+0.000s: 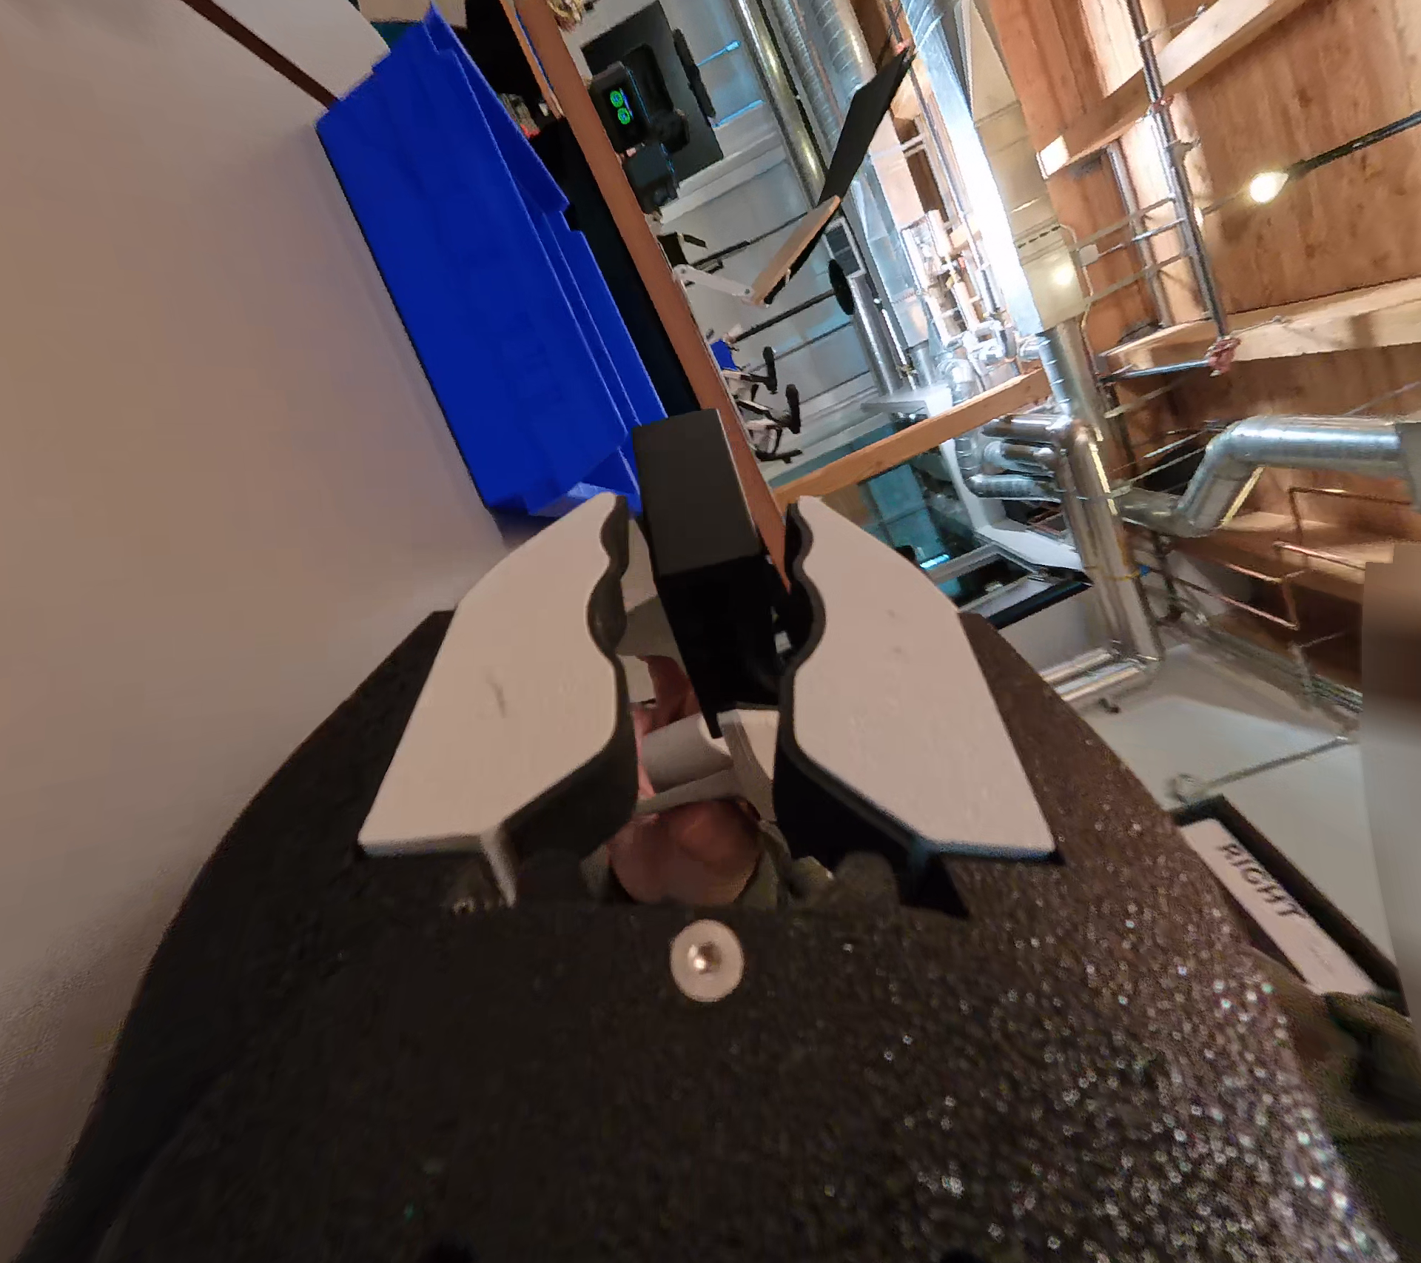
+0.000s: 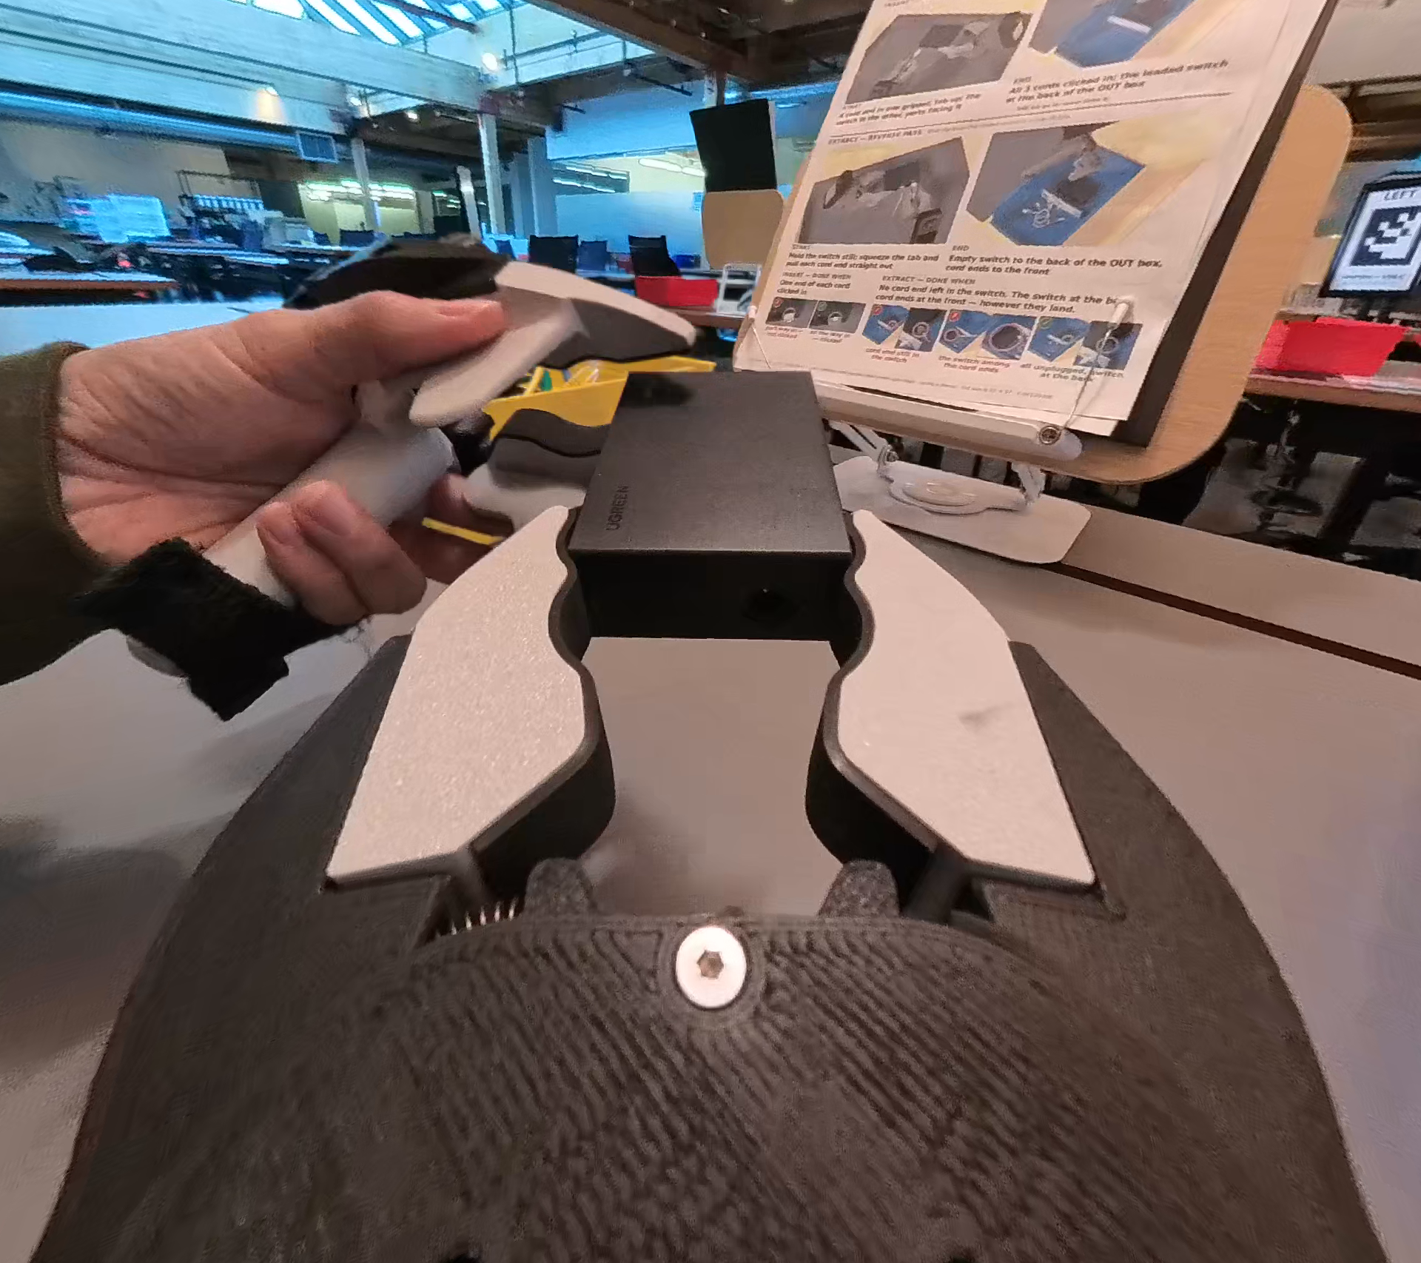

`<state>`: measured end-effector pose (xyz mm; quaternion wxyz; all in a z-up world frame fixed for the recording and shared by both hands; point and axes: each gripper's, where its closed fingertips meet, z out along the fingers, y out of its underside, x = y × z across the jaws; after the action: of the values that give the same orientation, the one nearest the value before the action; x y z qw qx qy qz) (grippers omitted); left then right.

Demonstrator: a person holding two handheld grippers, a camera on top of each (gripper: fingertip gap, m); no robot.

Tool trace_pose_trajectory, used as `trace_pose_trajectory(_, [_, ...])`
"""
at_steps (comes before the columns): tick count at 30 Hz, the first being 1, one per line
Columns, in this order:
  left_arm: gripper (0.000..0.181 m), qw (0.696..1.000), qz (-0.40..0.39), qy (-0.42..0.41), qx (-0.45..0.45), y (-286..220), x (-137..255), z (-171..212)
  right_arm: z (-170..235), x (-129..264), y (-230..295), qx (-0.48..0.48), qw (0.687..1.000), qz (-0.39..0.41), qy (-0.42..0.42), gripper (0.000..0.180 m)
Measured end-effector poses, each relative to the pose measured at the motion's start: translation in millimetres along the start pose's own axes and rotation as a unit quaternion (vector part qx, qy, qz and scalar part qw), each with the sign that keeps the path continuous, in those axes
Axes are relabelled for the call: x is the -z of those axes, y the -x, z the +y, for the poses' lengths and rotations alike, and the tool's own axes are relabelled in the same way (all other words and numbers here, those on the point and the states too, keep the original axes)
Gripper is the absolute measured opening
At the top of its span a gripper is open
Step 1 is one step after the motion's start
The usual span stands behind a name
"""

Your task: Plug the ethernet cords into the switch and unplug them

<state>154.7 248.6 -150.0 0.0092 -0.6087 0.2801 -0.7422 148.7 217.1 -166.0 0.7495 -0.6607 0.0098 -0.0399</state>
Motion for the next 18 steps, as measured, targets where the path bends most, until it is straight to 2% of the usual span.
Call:
trace_pose_trajectory(2, [0.039,1.0,-0.019,0.006,-0.016,4.7,0.7,0.8,-1.4,1.4,-1.9,-0.002,1.0,-0.002,-0.008,0.062])
trace_pose_trajectory(4, [0.048,0.998,-0.035,0.038,-0.02,8.9,-2.0,11.4,-0.9,1.5,-6.1,0.0,1.0,0.004,-0.006,0.062])
trace_pose_trajectory(7, [0.054,0.997,-0.015,0.075,-0.024,2.3,-9.5,29.4,1.0,2.1,-12.8,0.0,1.0,0.013,-0.008,0.062])
trace_pose_trajectory(8, [0.052,0.997,-0.003,0.079,-0.019,-0.9,-12.5,33.0,1.6,2.1,-12.2,0.001,1.0,0.01,-0.01,0.062])
trace_pose_trajectory(10, [0.031,0.997,0.007,0.071,-0.013,-2.6,-17.1,33.8,-0.3,3.0,-10.3,0.0,1.0,0.008,-0.019,0.062])
trace_pose_trajectory(18, [0.028,0.997,0.018,0.063,0.028,0.4,-18.2,32.3,3.2,3.0,-11.2,0.019,1.0,0.005,-0.021,0.062])
